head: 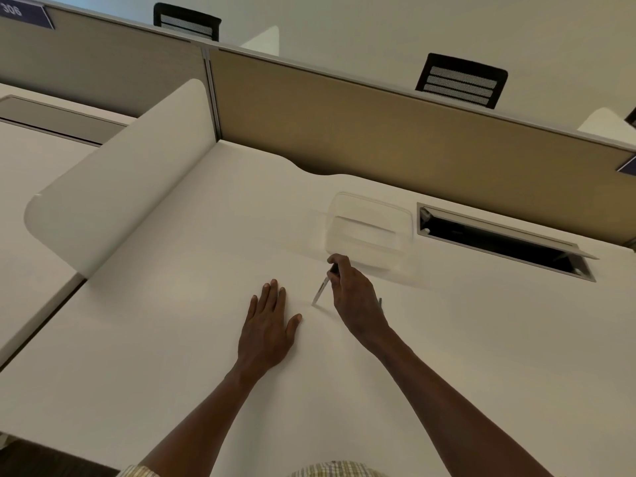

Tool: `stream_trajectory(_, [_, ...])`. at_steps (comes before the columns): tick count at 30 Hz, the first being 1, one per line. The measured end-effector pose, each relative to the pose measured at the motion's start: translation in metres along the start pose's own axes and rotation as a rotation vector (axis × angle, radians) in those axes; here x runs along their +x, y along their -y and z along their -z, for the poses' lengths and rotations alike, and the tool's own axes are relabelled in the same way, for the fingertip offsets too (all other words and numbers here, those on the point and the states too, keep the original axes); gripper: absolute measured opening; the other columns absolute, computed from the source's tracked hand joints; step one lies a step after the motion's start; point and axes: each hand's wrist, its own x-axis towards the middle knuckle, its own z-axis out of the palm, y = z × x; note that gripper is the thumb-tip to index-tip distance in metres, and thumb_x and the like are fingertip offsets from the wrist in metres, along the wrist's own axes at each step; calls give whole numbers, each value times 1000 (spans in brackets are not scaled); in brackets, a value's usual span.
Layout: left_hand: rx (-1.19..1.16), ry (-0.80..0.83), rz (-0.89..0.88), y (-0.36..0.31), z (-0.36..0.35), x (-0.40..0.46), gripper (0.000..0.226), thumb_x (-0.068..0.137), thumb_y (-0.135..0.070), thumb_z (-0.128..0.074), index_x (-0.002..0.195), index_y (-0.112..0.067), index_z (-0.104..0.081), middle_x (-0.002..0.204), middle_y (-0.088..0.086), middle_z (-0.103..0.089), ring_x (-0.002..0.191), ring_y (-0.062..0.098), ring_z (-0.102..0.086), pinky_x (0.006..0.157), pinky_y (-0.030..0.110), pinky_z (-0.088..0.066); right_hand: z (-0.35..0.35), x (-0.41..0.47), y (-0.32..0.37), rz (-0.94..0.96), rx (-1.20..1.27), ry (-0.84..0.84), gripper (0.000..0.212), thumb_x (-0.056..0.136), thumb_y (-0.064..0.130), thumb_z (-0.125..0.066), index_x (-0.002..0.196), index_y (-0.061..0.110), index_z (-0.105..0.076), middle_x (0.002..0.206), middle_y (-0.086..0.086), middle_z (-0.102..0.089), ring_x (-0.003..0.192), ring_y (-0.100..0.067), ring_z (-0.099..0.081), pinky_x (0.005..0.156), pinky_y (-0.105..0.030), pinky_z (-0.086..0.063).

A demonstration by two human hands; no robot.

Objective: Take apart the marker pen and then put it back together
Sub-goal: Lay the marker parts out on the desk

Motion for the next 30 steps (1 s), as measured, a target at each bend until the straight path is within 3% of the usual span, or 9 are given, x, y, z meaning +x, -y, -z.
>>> stream_trajectory(7, [3,2,-2,0,0,0,71,100,-52,-32,153,-7,-17,164,9,-5,151,19,2,123,39,-5,-1,-2,2,12,-5,-8,28,97,12,-52,122,21,-41,96,0,-66,80,-16,-61,69,-29,-49])
stream_trajectory(13, [-3,-2,-2,0,0,0,71,100,-51,-32,154,-7,-16,164,9,-4,151,19,2,122,37,-3,-2,-1,5,1,-3,6,29,97,12,-51,122,22,-41,94,0,-66,82,-14,-61,70,-24,-46])
stream_trajectory(20, [-10,3,6,-1,1,0,70,100,-50,-33,154,-8,-17,164,9,-4,151,19,3,123,38,-3,11,9,11,20,-1,-63,27,97,12,-53,122,16,-45,94,-5,-66,78,-22,-62,67,-35,-53])
stream_trajectory(30, [1,12,9,0,0,0,71,100,-53,-29,154,-10,-14,164,7,-1,151,17,5,123,36,-1,32,27,21,62,3,-163,29,97,13,-55,121,22,-42,95,-4,-67,82,-20,-64,70,-35,-56])
